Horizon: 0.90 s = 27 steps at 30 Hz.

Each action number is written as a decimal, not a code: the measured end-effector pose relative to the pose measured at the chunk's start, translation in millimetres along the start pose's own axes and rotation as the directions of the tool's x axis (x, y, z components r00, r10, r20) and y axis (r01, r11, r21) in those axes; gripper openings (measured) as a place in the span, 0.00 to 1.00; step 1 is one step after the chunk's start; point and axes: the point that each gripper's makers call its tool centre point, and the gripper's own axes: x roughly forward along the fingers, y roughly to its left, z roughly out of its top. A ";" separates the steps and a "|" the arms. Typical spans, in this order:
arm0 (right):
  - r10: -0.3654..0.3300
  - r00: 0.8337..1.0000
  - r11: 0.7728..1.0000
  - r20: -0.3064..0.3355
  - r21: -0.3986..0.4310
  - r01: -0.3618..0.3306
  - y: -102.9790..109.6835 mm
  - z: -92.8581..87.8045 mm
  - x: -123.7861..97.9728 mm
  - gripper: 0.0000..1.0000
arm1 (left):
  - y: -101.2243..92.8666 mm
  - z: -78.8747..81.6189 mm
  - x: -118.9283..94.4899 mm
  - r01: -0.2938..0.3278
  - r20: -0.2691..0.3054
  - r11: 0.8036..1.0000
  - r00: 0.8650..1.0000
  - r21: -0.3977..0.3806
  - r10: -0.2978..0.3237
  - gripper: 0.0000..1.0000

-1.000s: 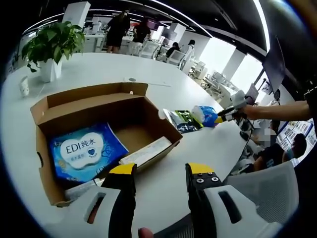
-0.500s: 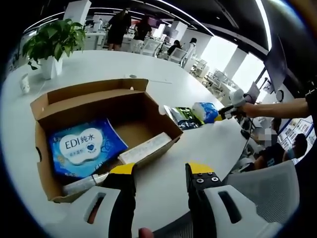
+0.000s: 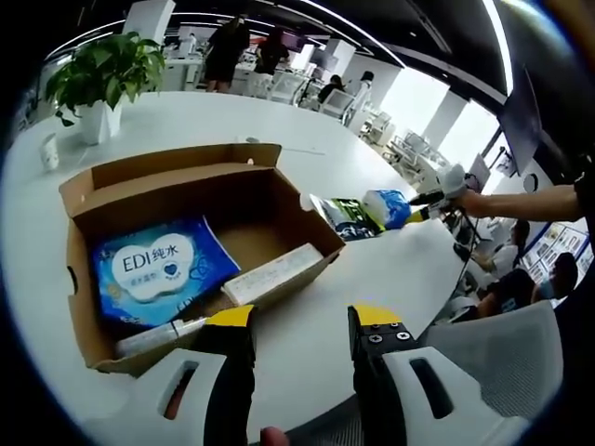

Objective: Operate the shoe box by opening the lid, removing the specified soft item, and placing it in the target area until the item is outside and the box remains undamaged.

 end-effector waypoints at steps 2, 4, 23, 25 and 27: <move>0.001 0.999 0.997 0.042 -0.072 0.002 1.9 13.8 -2.4 0.42 | -1.4 -0.2 0.9 0.004 0.001 1.000 1.000 0.000 -0.004 0.40; 0.018 0.998 0.991 0.060 -0.133 -0.010 6.5 22.8 -2.4 0.41 | -2.2 -1.0 1.5 0.006 0.001 1.000 1.000 -0.001 -0.006 0.40; 0.124 0.992 0.924 -0.025 -0.362 -0.125 45.0 42.8 16.1 0.01 | 4.4 -4.1 -6.9 -0.006 0.007 1.000 1.000 -0.016 0.006 0.39; 0.130 0.991 0.917 -0.031 -0.376 -0.132 46.6 41.8 15.0 0.00 | 3.6 -4.9 -6.1 -0.003 0.004 1.000 1.000 -0.015 0.003 0.39; 0.137 0.990 0.910 -0.039 -0.389 -0.141 48.2 40.4 14.6 0.00 | 2.6 -5.2 -5.0 -0.001 0.004 1.000 1.000 -0.015 0.001 0.39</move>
